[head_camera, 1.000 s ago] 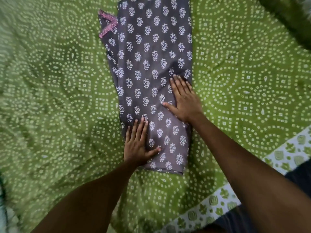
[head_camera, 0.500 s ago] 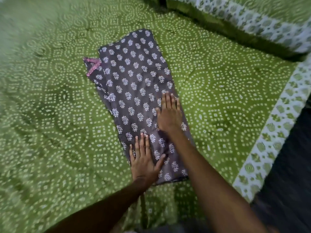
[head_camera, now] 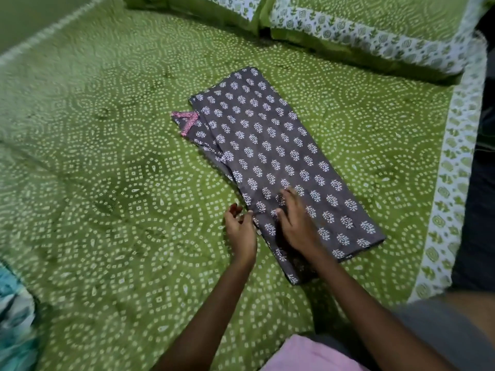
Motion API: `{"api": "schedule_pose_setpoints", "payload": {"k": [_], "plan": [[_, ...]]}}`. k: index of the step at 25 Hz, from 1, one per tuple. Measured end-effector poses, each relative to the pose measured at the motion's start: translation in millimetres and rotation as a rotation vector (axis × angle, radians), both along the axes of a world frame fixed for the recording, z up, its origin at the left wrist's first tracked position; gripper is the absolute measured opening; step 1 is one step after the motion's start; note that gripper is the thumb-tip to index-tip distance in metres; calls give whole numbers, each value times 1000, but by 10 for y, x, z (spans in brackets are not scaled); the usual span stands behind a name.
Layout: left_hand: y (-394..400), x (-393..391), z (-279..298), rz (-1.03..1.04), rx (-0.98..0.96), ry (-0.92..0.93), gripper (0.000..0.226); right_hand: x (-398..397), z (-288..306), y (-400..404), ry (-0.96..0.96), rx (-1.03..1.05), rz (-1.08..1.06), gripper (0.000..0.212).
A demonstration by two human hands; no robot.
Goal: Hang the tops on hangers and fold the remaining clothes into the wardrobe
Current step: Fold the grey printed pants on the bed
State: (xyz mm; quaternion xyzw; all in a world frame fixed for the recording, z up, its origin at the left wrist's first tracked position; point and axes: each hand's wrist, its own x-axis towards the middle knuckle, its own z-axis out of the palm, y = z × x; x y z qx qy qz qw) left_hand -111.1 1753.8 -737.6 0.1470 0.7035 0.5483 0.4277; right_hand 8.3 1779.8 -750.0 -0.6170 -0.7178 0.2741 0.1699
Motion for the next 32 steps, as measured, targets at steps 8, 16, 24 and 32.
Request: {"api": "schedule_pose_setpoints", "payload": {"k": [8, 16, 24, 32], "plan": [[242, -310, 137, -150, 15, -340, 26, -147, -189, -43, 479, 100, -106, 33], [231, -331, 75, -255, -138, -385, 29, 148, -143, 199, 1097, -424, -712, 19], [462, -268, 164, -40, -23, -886, 40, 38, -26, -14, 924, -122, -431, 28], [695, -390, 162, -139, 100, -773, 16, 30, -141, -43, 774, -25, -245, 19]]}}
